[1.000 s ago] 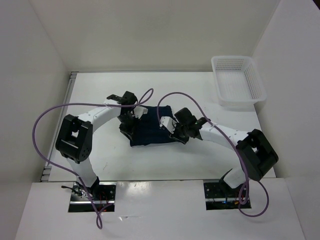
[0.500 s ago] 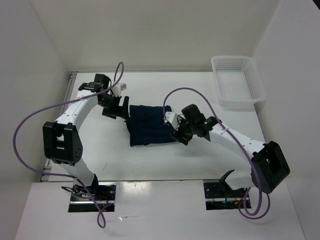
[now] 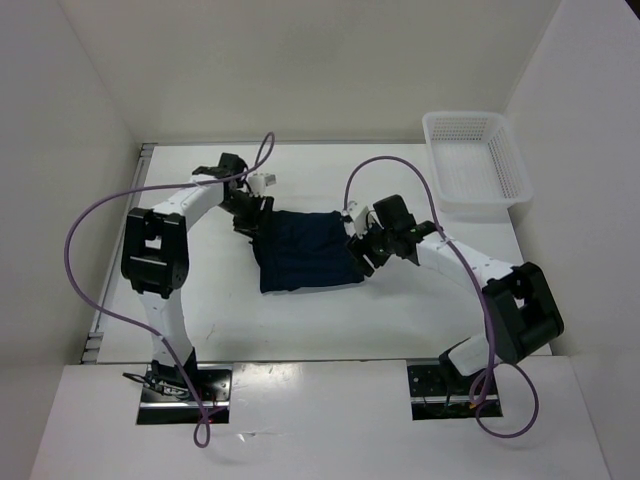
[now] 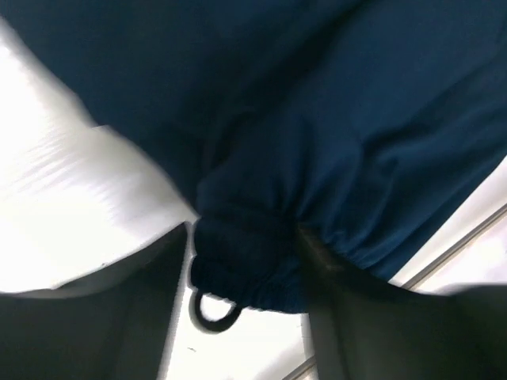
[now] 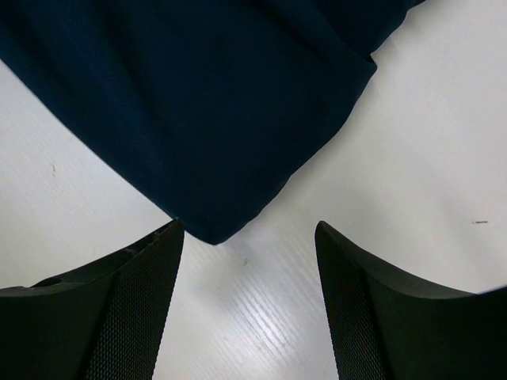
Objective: Fold and stack the shorts
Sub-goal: Fold the shorts
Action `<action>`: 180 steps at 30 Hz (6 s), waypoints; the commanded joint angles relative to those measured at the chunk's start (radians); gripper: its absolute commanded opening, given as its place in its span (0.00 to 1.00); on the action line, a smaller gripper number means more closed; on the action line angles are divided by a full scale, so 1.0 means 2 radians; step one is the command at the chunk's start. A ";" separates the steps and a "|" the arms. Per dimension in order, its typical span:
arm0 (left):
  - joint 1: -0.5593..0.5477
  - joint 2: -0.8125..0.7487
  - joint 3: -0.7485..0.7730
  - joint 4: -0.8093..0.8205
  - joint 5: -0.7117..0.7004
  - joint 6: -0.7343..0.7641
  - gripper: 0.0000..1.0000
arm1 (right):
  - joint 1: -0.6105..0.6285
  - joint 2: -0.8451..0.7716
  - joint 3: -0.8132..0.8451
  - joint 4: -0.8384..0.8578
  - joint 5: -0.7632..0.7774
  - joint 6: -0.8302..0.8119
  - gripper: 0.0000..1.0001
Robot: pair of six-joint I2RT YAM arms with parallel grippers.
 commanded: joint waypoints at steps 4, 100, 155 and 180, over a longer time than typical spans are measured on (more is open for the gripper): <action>-0.024 0.007 -0.007 0.003 0.001 0.004 0.32 | 0.006 0.012 -0.009 0.058 0.006 0.021 0.73; 0.267 -0.417 -0.265 0.039 0.088 0.004 1.00 | -0.129 -0.038 0.088 0.064 0.009 0.128 0.71; -0.058 -0.063 -0.167 0.085 -0.039 0.004 0.30 | -0.081 0.396 0.434 0.101 0.034 0.268 0.34; 0.024 0.000 0.077 0.062 -0.028 0.004 0.91 | -0.067 0.154 0.146 -0.018 -0.100 0.115 0.67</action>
